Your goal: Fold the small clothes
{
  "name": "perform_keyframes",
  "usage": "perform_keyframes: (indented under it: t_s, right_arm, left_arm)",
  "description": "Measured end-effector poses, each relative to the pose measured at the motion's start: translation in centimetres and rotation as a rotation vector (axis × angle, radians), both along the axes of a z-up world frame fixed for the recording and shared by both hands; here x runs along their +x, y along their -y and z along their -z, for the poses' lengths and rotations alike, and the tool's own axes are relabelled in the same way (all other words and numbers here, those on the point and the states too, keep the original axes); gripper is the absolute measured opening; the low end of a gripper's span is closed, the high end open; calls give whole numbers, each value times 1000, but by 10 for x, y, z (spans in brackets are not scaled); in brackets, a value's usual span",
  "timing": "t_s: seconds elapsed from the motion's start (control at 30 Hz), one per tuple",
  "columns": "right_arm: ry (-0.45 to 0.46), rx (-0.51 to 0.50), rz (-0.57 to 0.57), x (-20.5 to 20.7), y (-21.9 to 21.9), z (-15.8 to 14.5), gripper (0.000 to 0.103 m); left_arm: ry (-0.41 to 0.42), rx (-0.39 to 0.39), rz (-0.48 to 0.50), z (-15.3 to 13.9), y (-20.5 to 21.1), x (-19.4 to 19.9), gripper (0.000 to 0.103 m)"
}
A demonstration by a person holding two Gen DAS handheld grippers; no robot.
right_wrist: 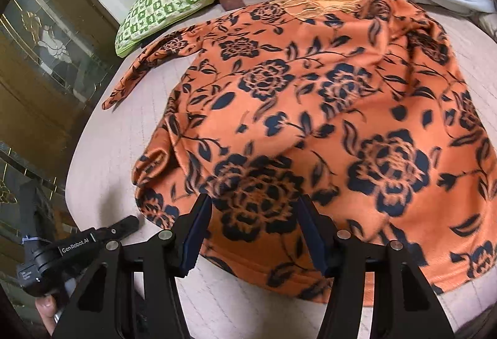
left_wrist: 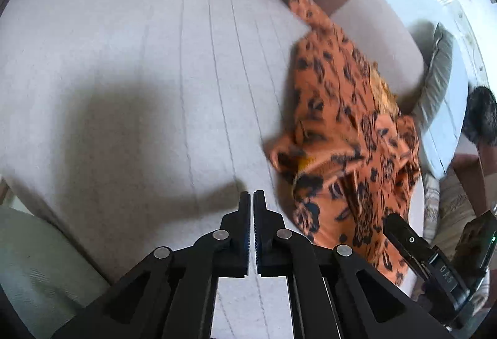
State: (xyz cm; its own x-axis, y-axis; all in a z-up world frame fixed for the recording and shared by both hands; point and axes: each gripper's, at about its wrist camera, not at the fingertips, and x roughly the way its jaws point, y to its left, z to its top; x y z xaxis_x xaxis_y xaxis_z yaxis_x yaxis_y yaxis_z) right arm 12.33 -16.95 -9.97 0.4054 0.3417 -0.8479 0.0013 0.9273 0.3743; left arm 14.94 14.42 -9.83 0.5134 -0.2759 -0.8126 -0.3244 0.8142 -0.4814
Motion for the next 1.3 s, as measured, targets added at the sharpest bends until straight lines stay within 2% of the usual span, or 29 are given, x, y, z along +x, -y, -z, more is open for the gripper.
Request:
perform_keyframes:
  t_s: [0.13, 0.2, 0.27, 0.3, 0.33, 0.4, 0.43, 0.53, 0.57, 0.63, 0.7, 0.77, 0.87, 0.97, 1.07, 1.13, 1.2, 1.23, 1.27, 1.3]
  right_arm:
    - [17, 6, -34, 16, -15, -6, 59]
    - [8, 40, -36, 26, -16, -6, 59]
    - [15, 87, -40, 36, -15, -10, 60]
    - [23, 102, -51, 42, -17, -14, 60]
    - [39, 121, -73, 51, -21, -19, 61]
    - [59, 145, -109, 66, -29, -27, 61]
    - [68, 163, -136, 79, -38, -33, 61]
    - [77, 176, -194, 111, -65, -44, 63]
    - [74, 175, -209, 121, -75, -47, 63]
    - [61, 210, -255, 147, -103, -51, 62]
    - [40, 249, -282, 172, -129, -51, 62]
    - [15, 282, -308, 198, -156, -48, 62]
    - [-49, 302, -345, 240, -204, -32, 56]
    - [-100, 314, -359, 276, -253, -7, 52]
    - [-138, 322, -338, 303, -297, 19, 52]
    - [-179, 371, -304, 319, -322, 38, 52]
    - [-209, 375, -281, 328, -343, 52, 54]
    - [-227, 357, -283, 329, -354, 60, 52]
    - [-254, 327, -303, 329, -368, 67, 39]
    - [-270, 312, -317, 328, -374, 69, 6]
  left_arm:
    - [49, 54, 83, -18, 17, 2, 6]
    - [77, 47, 96, -31, 16, 8, 9]
    - [107, 35, 73, -45, 2, 23, 24]
    - [116, 38, 53, -49, -7, 30, 40]
    - [131, 53, 9, -55, -20, 42, 47]
    - [167, 66, -95, -66, -54, 68, 47]
    - [159, 58, -152, -68, -73, 81, 48]
    - [116, -74, -324, -62, -132, 115, 49]
    - [96, -74, -368, -59, -149, 126, 49]
    - [58, -91, -429, -48, -175, 143, 49]
    - [57, -171, -477, -33, -198, 151, 48]
    - [58, -169, -520, -25, -209, 149, 48]
    - [80, -235, -538, -10, -221, 146, 48]
    - [92, -243, -533, 0, -237, 152, 49]
    - [74, -340, -583, 22, -258, 147, 48]
    - [86, -327, -611, 22, -268, 144, 48]
    - [126, -312, -654, 17, -278, 134, 48]
    - [135, -311, -661, 14, -279, 132, 48]
    - [145, -314, -664, 12, -281, 129, 48]
    - [156, -322, -670, 11, -284, 125, 48]
